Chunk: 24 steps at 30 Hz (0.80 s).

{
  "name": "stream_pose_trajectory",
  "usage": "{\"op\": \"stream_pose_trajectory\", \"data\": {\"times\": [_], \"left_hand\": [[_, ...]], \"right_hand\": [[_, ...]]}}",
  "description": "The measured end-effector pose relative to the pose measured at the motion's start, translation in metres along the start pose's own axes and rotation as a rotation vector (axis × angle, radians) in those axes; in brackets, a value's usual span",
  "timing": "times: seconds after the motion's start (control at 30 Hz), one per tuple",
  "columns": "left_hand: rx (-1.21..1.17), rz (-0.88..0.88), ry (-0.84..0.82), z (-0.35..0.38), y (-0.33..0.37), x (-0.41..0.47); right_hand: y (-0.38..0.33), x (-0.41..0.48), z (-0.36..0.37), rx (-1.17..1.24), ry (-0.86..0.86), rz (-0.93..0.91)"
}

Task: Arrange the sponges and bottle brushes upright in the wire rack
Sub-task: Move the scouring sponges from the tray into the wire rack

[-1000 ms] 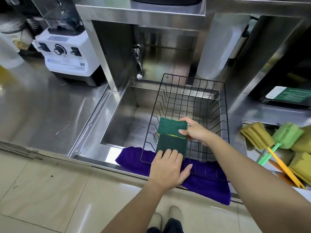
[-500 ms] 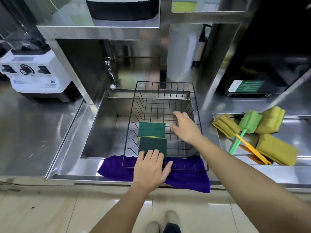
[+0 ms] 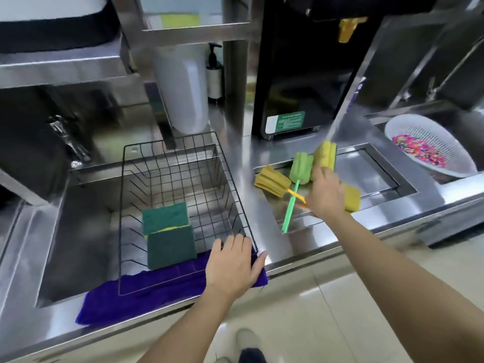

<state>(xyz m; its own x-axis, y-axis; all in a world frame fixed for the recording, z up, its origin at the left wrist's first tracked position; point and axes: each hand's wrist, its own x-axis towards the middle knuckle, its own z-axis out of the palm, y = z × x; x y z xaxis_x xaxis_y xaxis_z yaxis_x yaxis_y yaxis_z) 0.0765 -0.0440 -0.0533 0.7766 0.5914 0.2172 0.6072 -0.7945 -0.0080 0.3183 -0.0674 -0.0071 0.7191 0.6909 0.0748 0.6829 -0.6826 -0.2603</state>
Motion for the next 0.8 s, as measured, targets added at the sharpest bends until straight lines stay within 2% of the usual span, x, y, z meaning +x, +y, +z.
{"op": "stream_pose_trajectory", "data": {"times": [0.2, 0.33, 0.5, 0.67, 0.8], "left_hand": [[-0.01, 0.014, 0.04, 0.006, 0.001, 0.0], [-0.005, -0.011, 0.046, 0.005, 0.0, -0.001], [-0.007, -0.002, 0.045, 0.003, -0.001, -0.002], [0.0, 0.007, 0.055, 0.001, -0.002, -0.003], [-0.015, 0.002, 0.05, -0.001, -0.003, -0.003]], "right_hand": [[0.063, 0.002, 0.011, -0.145, -0.169, 0.093], [0.069, 0.008, 0.018, -0.207, -0.198, 0.098], [0.062, 0.009, 0.026, -0.456, -0.287, 0.092], [0.047, 0.006, 0.031, -0.537, -0.145, -0.018], [0.046, 0.003, 0.023, -0.335, -0.054, -0.005]]}}
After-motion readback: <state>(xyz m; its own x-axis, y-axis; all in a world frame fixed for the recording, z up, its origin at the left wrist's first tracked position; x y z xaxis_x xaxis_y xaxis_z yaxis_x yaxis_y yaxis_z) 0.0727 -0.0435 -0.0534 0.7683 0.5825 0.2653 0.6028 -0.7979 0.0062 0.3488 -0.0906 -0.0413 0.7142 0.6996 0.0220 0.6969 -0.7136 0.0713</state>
